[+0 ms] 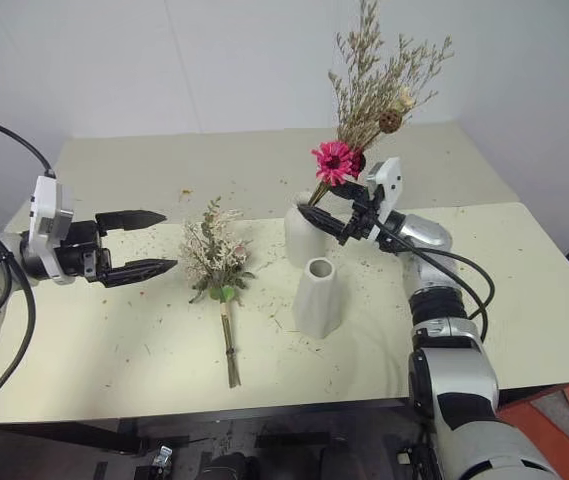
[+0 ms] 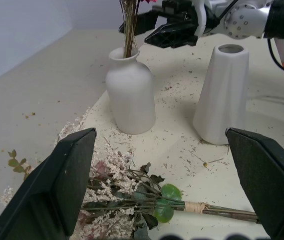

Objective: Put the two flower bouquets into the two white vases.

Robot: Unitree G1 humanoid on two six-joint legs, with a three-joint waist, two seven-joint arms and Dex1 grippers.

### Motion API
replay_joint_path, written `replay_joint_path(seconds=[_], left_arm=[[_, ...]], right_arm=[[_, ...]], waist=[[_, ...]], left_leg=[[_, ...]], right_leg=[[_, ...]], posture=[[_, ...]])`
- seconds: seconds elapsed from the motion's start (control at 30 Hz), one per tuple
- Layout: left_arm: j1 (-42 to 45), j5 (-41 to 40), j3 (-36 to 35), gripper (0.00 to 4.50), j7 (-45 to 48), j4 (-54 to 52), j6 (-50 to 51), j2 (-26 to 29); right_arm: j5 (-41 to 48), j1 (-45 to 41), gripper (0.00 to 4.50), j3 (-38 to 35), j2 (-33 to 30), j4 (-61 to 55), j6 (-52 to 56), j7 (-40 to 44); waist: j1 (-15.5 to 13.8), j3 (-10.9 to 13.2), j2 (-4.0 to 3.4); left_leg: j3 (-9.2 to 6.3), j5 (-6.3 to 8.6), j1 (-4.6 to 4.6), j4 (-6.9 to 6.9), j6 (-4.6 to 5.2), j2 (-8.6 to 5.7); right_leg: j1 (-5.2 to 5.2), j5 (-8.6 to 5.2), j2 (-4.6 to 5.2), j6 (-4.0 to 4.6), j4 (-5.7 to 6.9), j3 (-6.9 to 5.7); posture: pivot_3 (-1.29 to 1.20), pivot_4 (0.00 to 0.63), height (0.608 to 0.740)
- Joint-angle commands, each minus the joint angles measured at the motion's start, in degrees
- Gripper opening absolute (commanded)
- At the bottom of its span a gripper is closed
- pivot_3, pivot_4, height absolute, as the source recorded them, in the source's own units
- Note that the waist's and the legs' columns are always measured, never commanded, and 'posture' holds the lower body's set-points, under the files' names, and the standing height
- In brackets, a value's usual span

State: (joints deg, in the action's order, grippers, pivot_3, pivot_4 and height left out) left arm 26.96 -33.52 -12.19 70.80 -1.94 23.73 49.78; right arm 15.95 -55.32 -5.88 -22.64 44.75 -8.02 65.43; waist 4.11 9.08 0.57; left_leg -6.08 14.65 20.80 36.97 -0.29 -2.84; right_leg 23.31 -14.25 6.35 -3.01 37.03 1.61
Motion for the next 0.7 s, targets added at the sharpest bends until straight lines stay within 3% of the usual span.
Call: replay_joint_path(seconds=[0.03, 0.37, 0.57, 0.7], left_arm=[[0.0, -0.36, -1.14, 4.5, -0.42, -1.97, -1.22, 0.13], [0.0, 0.05, -0.37, 4.5, -1.16, -1.78, -1.87, -1.43], [-1.15, 0.0, -0.73, 4.5, -1.35, -2.31, -1.99, -1.57], [-1.62, -0.22, -0.8, 4.5, -1.72, -2.77, -1.8, -1.61]], right_arm=[[-1.39, -3.71, 4.48, 0.82, -2.09, -2.38, -3.86, 1.52], [-6.64, -6.79, 4.48, 5.7, -3.24, -1.69, -6.76, 1.7], [-13.59, -8.84, 4.48, 9.12, -7.79, 5.24, -10.8, 0.53], [-14.52, -11.3, 4.48, 9.92, -10.91, 8.08, -9.93, 4.41]], waist=[[0.01, 0.0, 0.0], [-0.12, 0.0, 0.0], [-0.26, 0.0, 0.0], [-0.16, 0.0, 0.01]], left_leg=[[0.02, 0.0, 0.0, 0.0, 0.0, 0.0], [0.05, 0.0, 0.0, 0.0, 0.0, 0.02], [0.09, 0.0, 0.0, 0.0, 0.0, 0.0], [0.16, 0.0, 0.02, 0.0, 0.0, 0.01]], right_leg=[[0.0, 0.0, 0.0, 0.0, 0.0, 0.0], [-0.02, 0.0, -0.01, 0.0, -0.03, 0.0], [-0.02, 0.0, -0.01, 0.0, -0.04, 0.0], [-0.02, 0.0, -0.01, 0.0, -0.1, 0.0]], posture=[[0.0, 0.15, 0.74], [0.0, 0.15, 0.74], [0.0, 0.15, 0.74], [0.0, 0.15, 0.74]])
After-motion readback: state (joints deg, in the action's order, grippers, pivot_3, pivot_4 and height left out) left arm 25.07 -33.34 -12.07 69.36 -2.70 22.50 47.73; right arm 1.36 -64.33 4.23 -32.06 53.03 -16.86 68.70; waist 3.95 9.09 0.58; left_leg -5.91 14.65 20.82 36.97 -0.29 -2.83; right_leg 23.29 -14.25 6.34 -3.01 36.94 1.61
